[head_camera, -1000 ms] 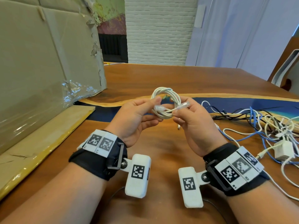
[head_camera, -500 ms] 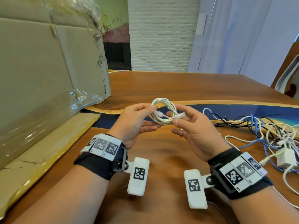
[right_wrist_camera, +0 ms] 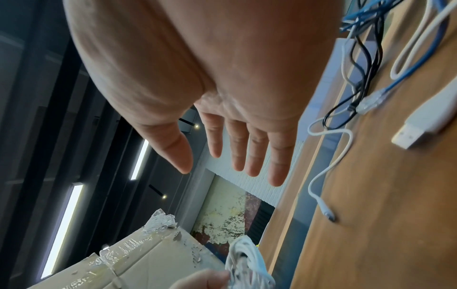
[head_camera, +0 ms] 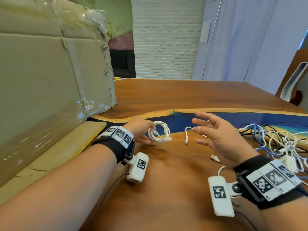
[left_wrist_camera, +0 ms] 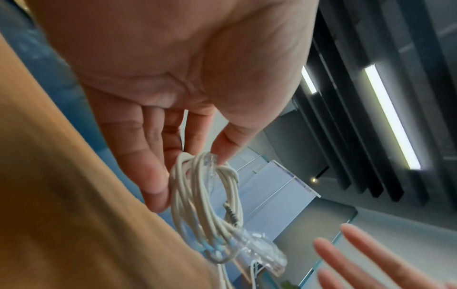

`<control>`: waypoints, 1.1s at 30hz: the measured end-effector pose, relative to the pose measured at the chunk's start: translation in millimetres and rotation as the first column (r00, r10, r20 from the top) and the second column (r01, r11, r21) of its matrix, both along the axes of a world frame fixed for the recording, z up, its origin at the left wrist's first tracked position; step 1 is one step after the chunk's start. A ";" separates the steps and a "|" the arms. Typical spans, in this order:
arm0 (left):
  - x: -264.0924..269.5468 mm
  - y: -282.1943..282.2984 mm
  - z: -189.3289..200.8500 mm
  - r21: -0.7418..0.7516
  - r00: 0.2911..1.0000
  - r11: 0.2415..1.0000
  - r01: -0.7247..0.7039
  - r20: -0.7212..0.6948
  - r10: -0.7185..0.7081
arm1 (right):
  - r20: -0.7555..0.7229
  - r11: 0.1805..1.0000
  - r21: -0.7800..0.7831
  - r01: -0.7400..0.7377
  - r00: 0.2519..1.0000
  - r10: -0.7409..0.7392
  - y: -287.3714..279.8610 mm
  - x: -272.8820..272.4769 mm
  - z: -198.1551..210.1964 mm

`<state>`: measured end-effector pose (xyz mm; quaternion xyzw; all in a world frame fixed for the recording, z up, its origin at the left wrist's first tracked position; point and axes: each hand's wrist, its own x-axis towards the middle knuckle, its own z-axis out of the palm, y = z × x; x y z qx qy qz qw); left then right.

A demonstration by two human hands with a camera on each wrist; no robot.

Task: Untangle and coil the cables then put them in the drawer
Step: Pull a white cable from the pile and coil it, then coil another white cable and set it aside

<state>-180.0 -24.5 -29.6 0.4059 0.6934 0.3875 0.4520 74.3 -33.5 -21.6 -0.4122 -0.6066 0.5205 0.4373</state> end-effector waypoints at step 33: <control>159.5 102.1 4.9 -0.367 0.148 0.799 0.476 -0.863 -0.484 | 0.896 0.970 -0.115 -0.213 0.399 0.194 2.6 101.4 -5.8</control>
